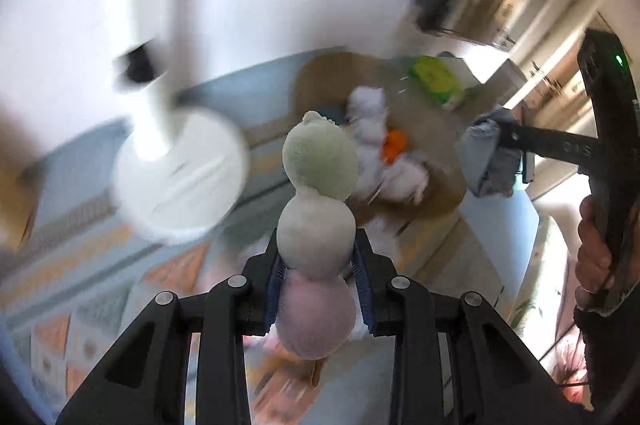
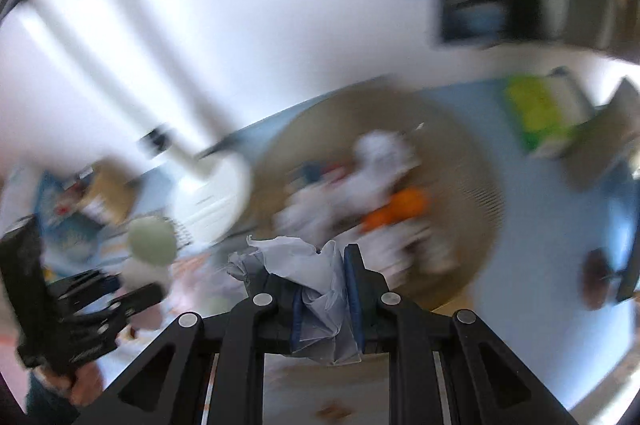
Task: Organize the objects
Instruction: 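Carry the plush chain and paper ball over the bowl and open both tools, then move both open tools back to the pile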
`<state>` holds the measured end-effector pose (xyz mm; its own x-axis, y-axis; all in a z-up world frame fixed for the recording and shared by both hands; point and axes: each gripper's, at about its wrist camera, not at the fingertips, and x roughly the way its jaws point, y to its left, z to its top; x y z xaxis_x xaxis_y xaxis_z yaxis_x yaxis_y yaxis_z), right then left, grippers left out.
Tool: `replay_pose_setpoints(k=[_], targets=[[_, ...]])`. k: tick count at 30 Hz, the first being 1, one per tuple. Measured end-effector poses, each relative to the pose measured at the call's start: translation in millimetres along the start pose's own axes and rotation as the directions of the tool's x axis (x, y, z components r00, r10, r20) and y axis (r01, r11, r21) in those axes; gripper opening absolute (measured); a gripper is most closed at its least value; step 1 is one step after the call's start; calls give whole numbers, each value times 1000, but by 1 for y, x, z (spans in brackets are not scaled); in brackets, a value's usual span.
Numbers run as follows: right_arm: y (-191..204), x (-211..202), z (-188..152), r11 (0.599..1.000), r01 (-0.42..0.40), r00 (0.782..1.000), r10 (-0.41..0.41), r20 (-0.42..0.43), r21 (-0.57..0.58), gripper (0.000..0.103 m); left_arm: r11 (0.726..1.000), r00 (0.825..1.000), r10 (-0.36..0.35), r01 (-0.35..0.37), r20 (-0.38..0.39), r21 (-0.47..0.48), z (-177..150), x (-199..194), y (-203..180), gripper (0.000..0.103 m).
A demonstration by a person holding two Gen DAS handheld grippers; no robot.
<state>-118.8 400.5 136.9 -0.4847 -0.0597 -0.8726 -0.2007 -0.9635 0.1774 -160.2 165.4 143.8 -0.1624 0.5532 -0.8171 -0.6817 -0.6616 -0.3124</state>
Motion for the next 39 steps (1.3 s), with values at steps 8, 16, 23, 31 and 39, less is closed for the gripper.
replay_pose_setpoints(k=[8,16,23,31,39], targets=[[-55,35,60,995,89,996,-89,-8,41,23,996,999,-44,44,-3,81,74,52,-51,46],[-81,42,58,990,127,991,-123,-56,67,46,997,994,-77,76,-72,-8,72,72,-39,57],[-71,33,19,992,98,992,-90,-92,82,46,997,999,-20,17,-41,-77,27,32,-4,57],[-8,33,-39,997,63,987,-68,-147,-40,46,991,997,73,-74,-11,-111,-37,-38,56,55],[49,57,-104,997,-49,964,31,-264,-62,46,990,990,41,-59,-137,-129,-121,-32,72,55]])
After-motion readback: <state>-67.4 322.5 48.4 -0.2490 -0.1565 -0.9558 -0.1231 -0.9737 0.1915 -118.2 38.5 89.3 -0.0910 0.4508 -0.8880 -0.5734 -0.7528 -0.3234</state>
